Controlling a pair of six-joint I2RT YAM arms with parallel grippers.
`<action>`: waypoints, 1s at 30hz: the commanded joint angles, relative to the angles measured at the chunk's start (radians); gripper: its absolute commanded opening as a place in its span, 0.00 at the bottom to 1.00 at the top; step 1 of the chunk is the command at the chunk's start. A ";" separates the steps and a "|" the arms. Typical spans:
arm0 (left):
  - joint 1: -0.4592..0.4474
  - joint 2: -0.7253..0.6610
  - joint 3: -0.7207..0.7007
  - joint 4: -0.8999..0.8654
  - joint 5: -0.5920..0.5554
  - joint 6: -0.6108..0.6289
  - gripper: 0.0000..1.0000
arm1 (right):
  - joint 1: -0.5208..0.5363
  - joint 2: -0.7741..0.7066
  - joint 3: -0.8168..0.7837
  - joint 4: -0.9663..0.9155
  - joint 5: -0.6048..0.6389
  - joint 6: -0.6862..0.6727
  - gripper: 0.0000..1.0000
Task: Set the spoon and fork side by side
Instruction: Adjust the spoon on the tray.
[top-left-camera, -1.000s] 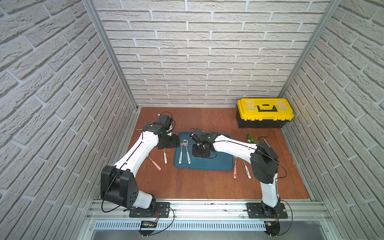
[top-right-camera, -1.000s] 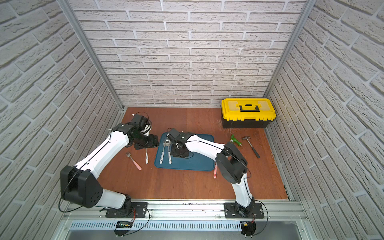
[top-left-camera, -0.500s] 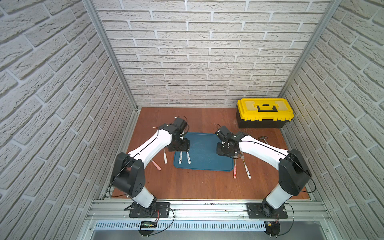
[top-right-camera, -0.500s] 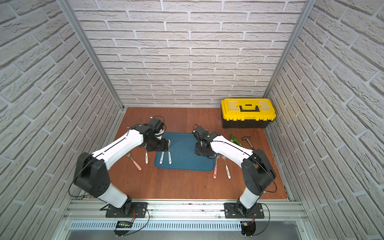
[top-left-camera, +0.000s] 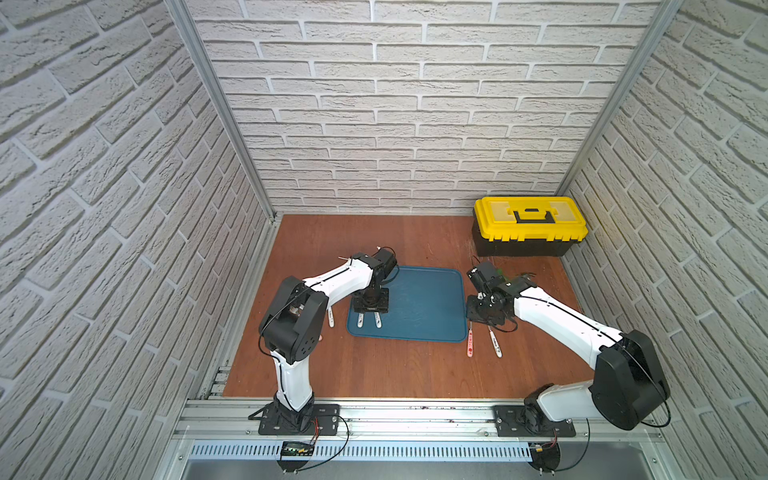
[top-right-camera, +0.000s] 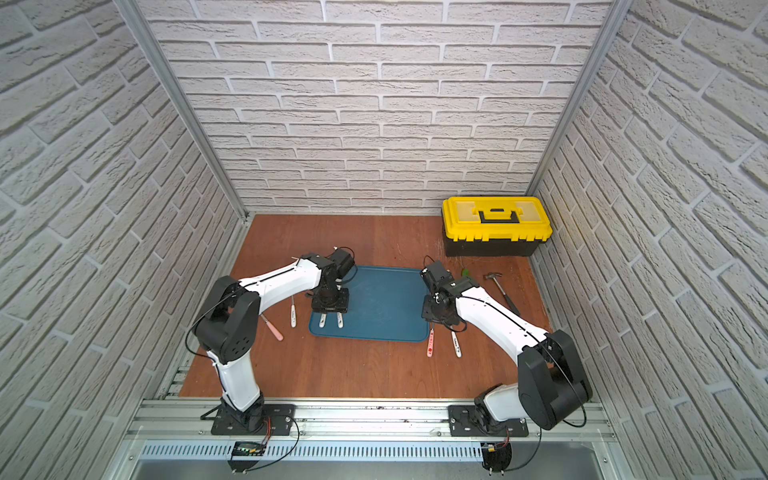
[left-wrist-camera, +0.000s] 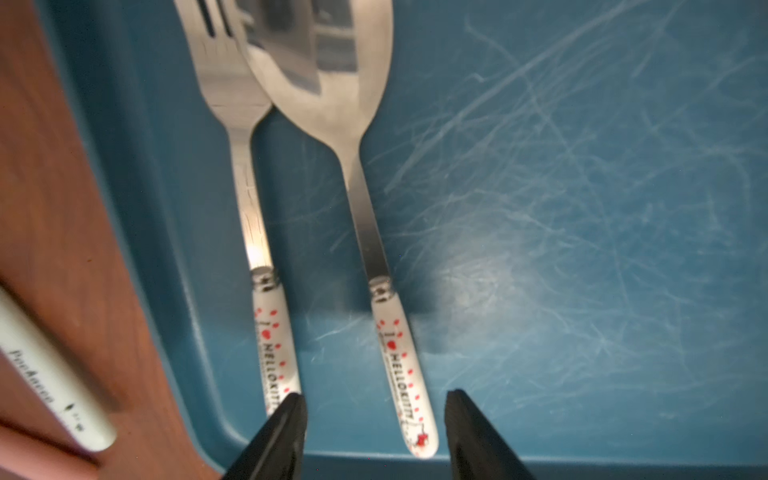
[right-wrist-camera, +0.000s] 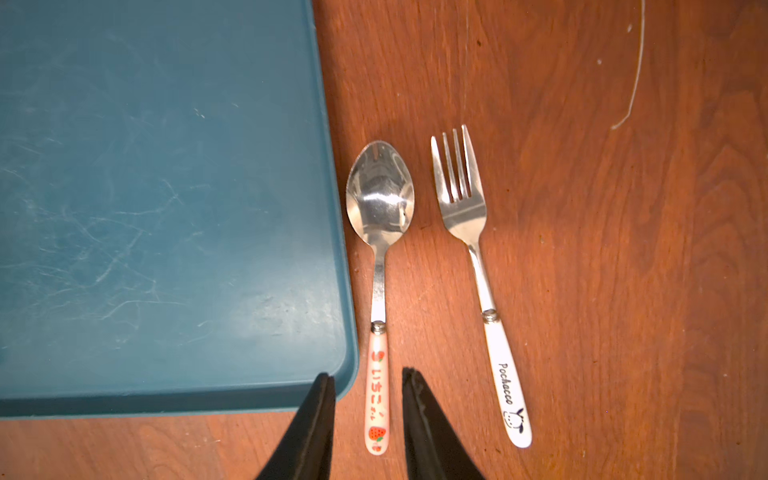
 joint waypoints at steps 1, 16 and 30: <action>-0.015 0.025 0.014 0.030 -0.012 -0.033 0.57 | -0.008 -0.027 -0.009 0.026 -0.007 -0.026 0.33; -0.024 0.060 0.011 0.026 -0.030 -0.007 0.41 | -0.027 -0.038 -0.058 0.064 -0.034 -0.029 0.32; -0.024 0.061 0.019 -0.021 -0.074 0.026 0.33 | -0.029 -0.041 -0.081 0.086 -0.048 -0.022 0.31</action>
